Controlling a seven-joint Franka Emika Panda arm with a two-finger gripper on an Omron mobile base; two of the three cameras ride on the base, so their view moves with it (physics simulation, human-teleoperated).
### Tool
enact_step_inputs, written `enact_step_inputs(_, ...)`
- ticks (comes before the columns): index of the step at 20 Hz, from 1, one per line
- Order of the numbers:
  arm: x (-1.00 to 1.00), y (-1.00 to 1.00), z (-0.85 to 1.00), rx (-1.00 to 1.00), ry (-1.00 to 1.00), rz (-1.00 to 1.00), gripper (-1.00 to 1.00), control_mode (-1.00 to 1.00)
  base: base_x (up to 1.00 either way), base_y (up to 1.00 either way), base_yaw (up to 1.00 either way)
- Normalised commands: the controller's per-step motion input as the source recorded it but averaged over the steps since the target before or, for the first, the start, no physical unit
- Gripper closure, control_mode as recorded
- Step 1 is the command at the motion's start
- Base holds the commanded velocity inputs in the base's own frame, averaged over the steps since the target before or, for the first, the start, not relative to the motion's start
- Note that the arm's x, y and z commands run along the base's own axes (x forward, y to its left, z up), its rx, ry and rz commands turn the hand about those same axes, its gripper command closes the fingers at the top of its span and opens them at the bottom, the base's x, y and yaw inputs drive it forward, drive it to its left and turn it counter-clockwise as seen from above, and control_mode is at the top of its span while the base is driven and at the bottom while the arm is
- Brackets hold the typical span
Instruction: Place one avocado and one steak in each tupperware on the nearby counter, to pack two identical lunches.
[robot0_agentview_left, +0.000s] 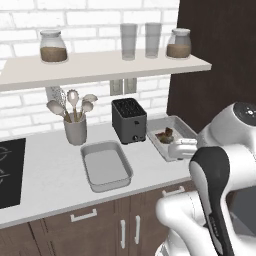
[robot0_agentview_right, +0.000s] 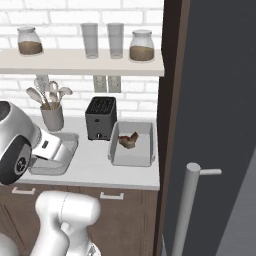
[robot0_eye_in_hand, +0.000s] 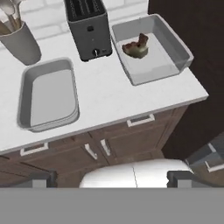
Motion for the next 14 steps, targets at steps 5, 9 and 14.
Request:
enact_step_inputs(5, -0.28, 0.00, -0.06, 0.00, 0.00, 0.00, -1.00, 1.00, -0.48, 0.00, 0.00)
enact_step_inputs(9, 0.00, 0.00, 0.00, 0.00, 0.00, 0.00, -1.00, 1.00, -0.86, -0.26, 0.00)
enact_step_inputs(14, 0.00, 0.00, 0.00, 0.00, 0.00, 0.00, -1.00, 1.00, -0.94, -0.64, -0.02)
